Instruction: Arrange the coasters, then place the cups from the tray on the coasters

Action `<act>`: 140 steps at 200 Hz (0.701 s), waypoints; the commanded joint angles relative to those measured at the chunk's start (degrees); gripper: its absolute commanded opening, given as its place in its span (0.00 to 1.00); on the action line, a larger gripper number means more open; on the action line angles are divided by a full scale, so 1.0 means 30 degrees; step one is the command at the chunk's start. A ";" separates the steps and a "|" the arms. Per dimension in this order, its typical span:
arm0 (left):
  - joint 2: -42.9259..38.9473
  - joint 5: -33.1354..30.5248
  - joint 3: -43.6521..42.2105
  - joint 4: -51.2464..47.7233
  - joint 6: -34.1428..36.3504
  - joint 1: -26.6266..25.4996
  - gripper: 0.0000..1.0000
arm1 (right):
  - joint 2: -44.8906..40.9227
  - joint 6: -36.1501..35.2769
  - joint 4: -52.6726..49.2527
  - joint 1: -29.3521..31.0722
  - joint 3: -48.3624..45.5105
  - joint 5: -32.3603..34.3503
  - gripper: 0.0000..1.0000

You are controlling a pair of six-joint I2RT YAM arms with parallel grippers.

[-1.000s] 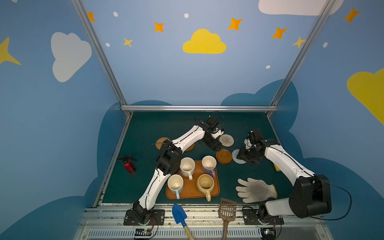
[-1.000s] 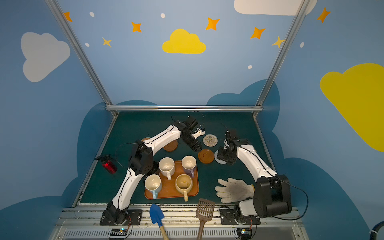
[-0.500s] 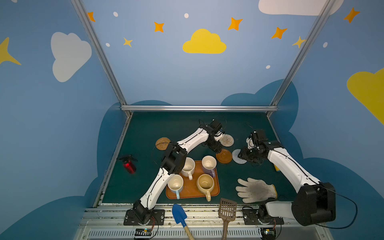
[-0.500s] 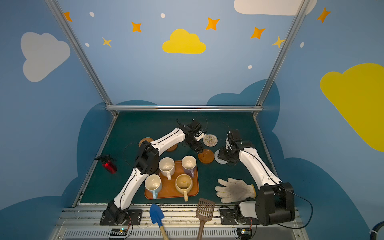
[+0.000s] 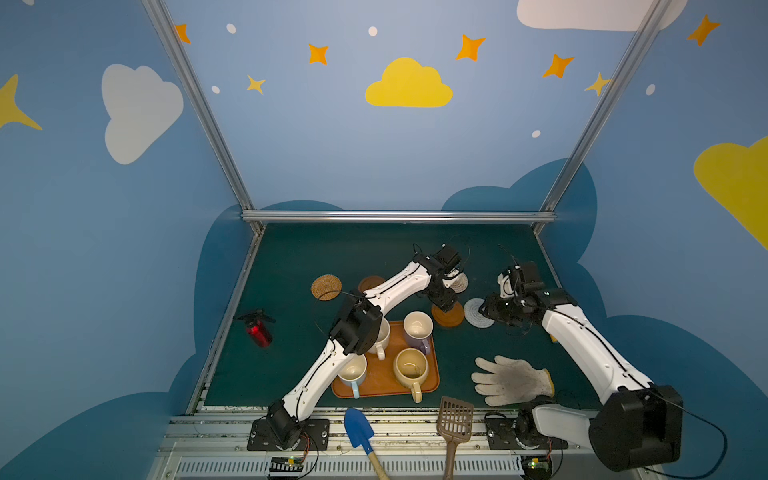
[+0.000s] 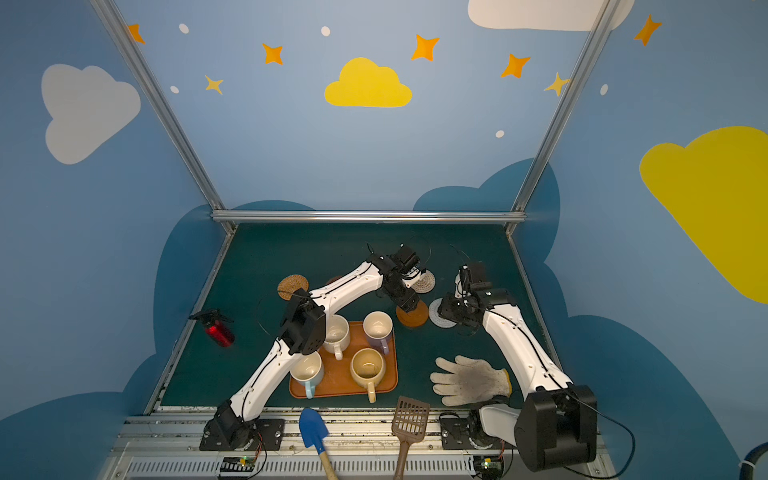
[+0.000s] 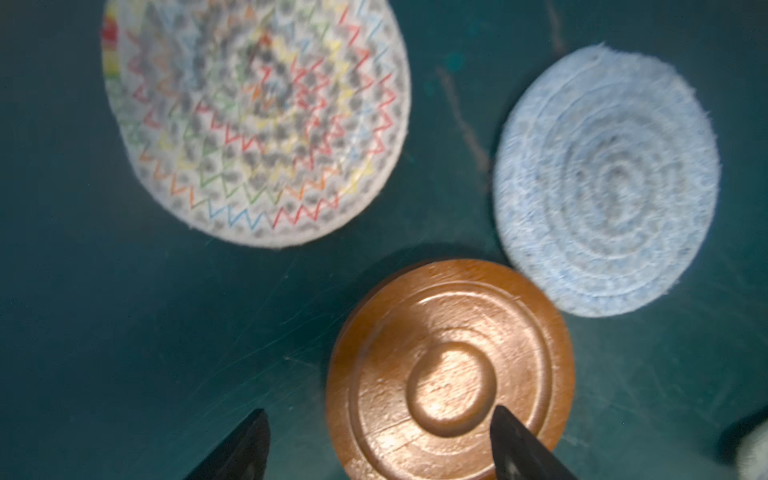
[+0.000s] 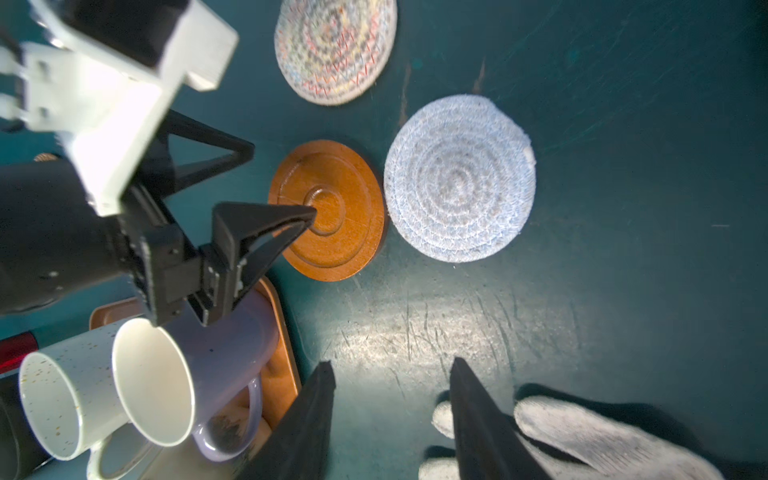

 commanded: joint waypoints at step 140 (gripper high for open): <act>0.1758 -0.1887 0.1601 -0.1639 -0.1234 -0.1154 1.00 | -0.2541 0.0495 0.1325 -0.1770 -0.2085 -0.0427 0.56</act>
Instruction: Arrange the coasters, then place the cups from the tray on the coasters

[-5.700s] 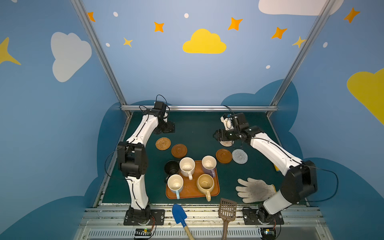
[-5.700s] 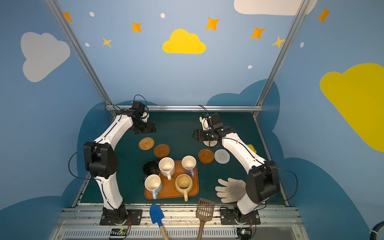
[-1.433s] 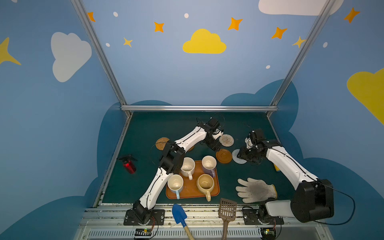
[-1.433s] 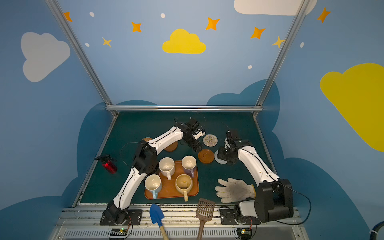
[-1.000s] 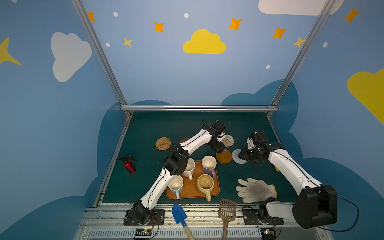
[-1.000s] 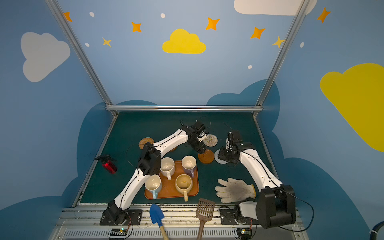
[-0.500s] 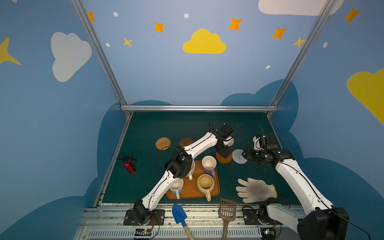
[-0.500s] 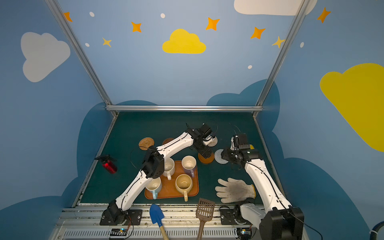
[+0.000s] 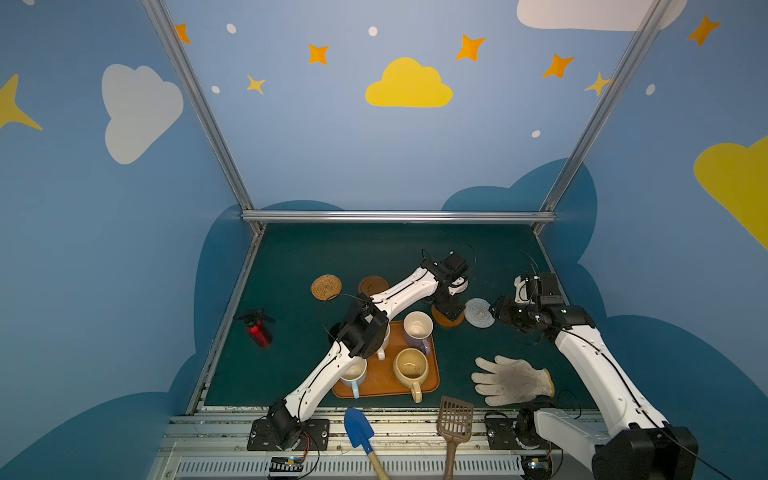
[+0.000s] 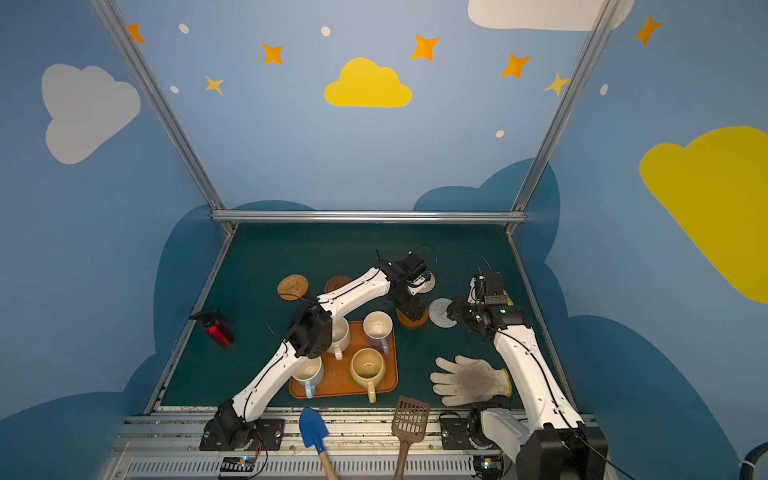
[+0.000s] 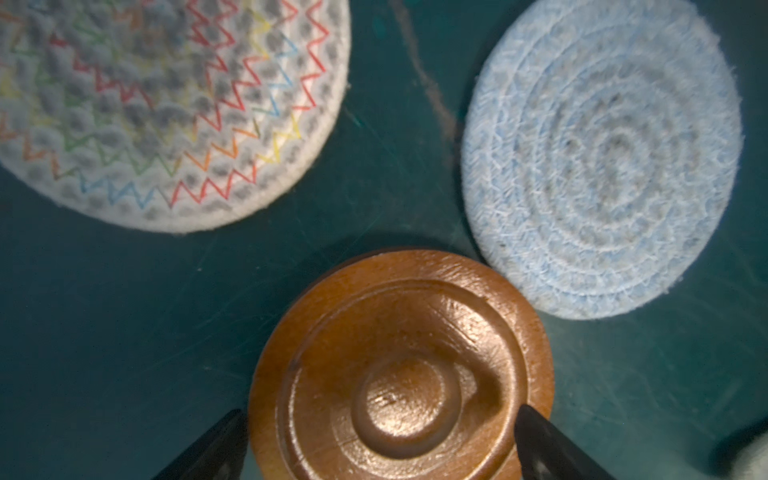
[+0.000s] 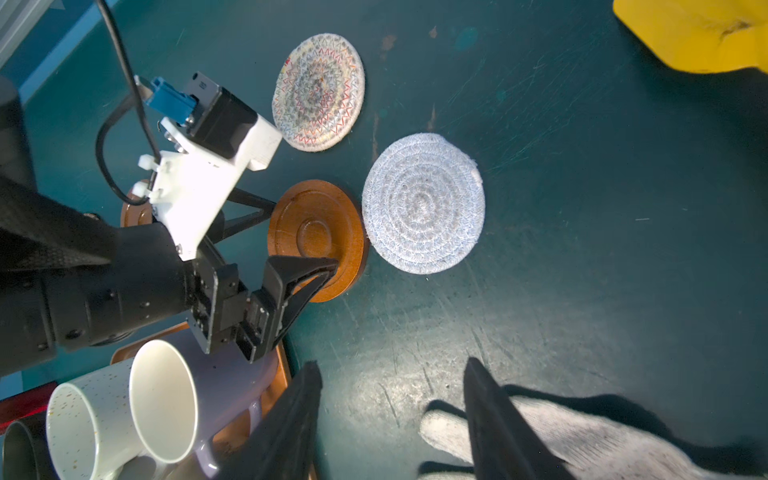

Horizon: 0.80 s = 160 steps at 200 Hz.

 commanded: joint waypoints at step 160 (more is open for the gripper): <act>0.1280 -0.4734 0.0297 -0.1558 -0.0975 0.1380 0.70 | 0.0346 -0.0434 0.0611 -0.0357 -0.0398 -0.1072 0.58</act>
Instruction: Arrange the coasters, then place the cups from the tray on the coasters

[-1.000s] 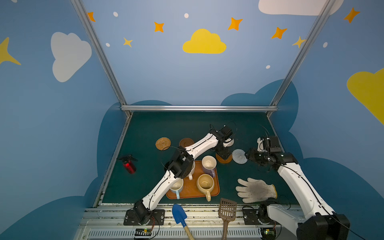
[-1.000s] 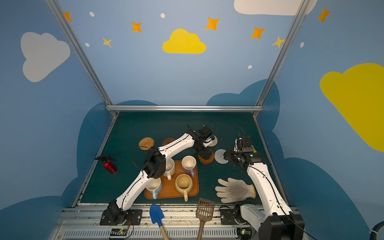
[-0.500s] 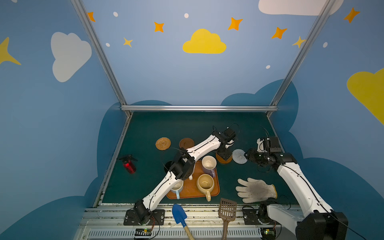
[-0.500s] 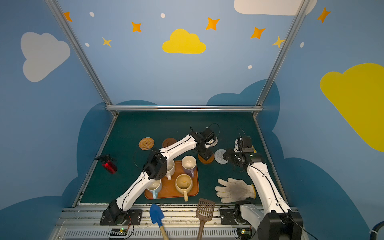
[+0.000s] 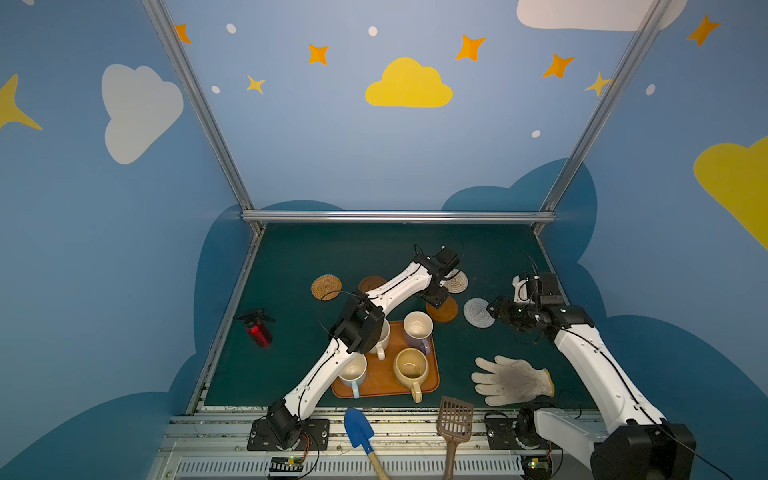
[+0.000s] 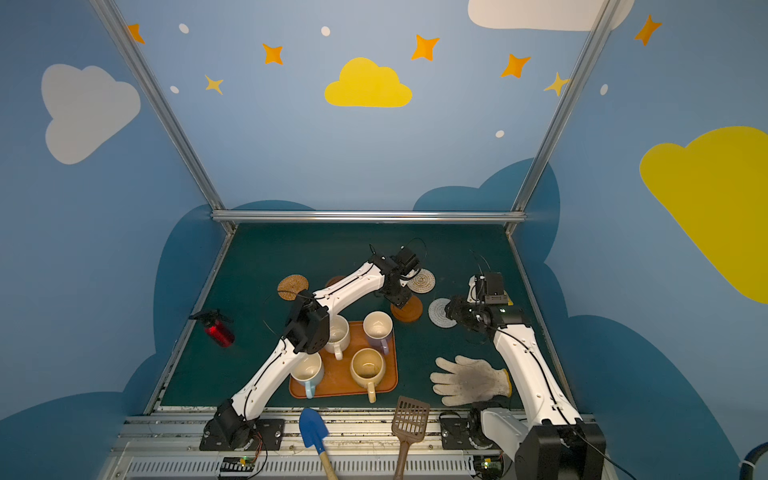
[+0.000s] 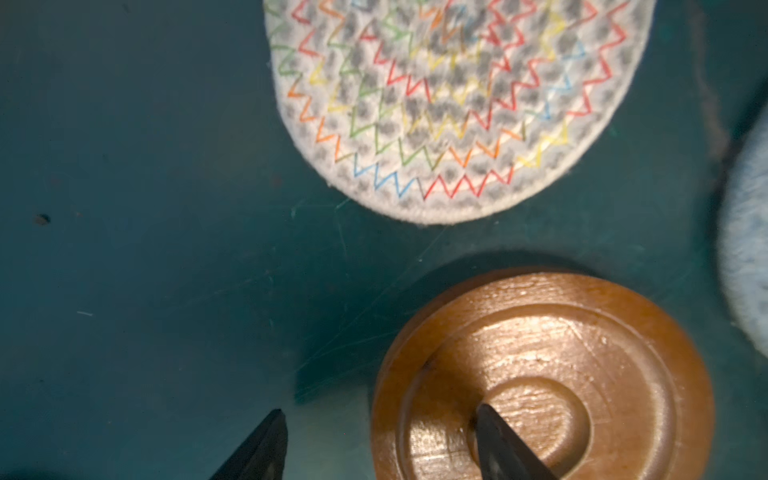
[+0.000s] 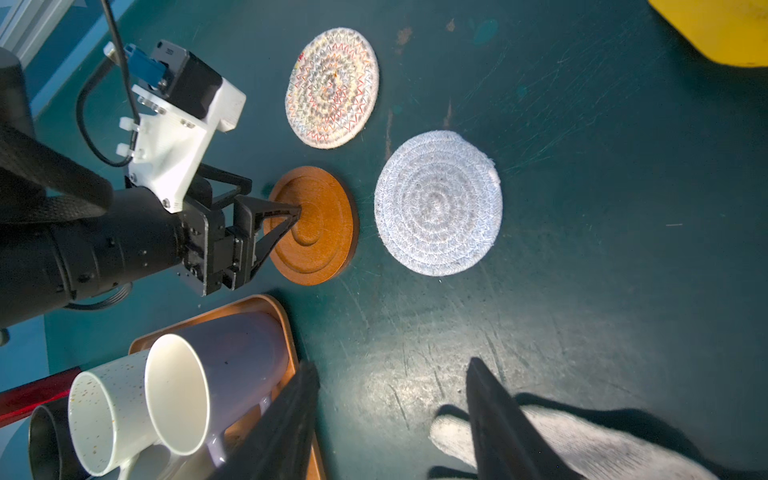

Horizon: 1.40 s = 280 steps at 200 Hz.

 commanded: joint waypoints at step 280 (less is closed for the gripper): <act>-0.1538 -0.0665 -0.0084 -0.2123 -0.3277 0.2960 0.63 | 0.4778 -0.0868 0.1710 0.0532 0.2741 -0.1347 0.66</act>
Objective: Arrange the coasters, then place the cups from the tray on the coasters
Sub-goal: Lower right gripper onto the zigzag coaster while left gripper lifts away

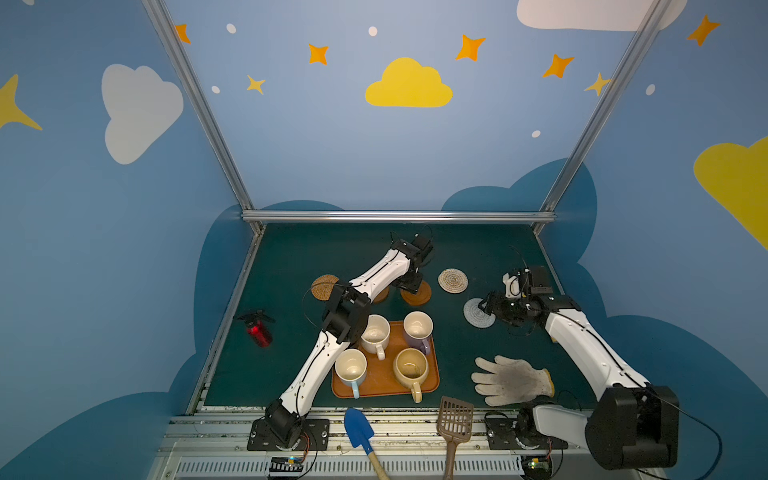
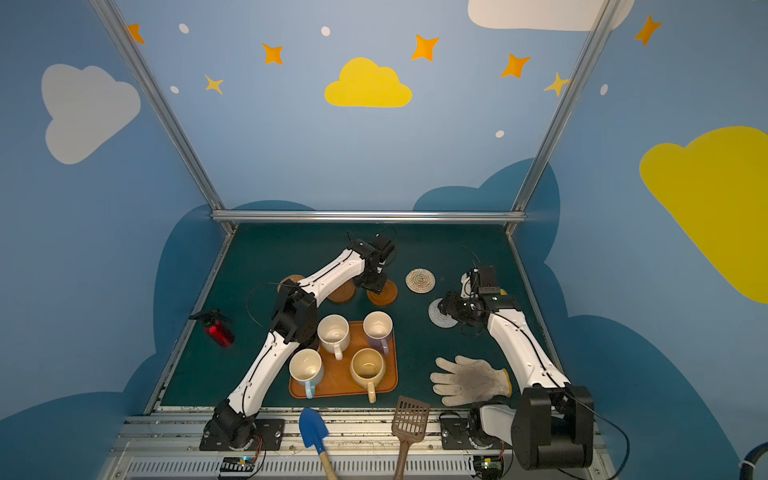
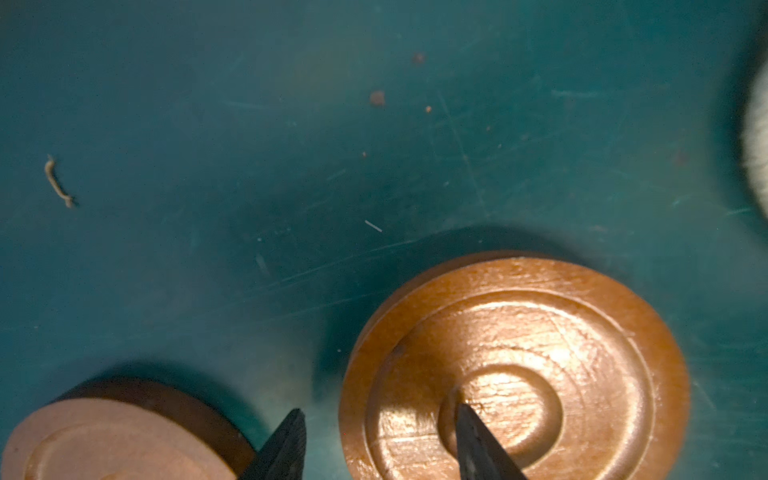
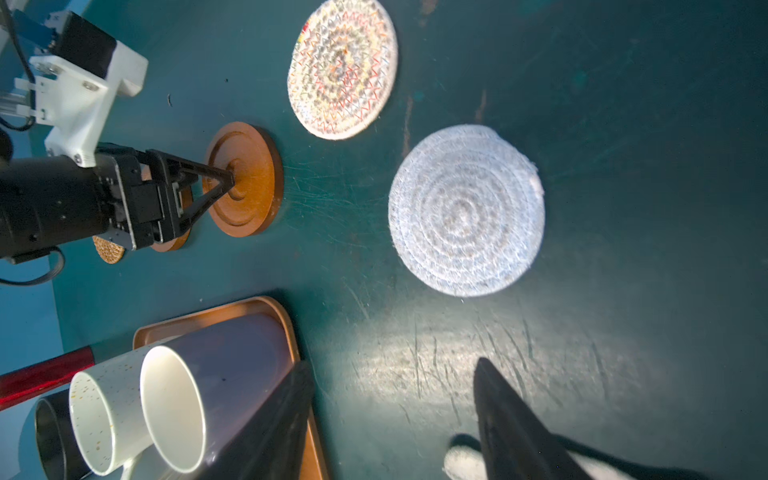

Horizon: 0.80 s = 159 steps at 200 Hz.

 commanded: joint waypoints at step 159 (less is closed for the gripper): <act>-1.2098 0.6558 -0.7673 0.2318 -0.1836 0.0633 0.87 | 1.8428 -0.4263 -0.5293 0.2666 1.9460 0.3478 0.65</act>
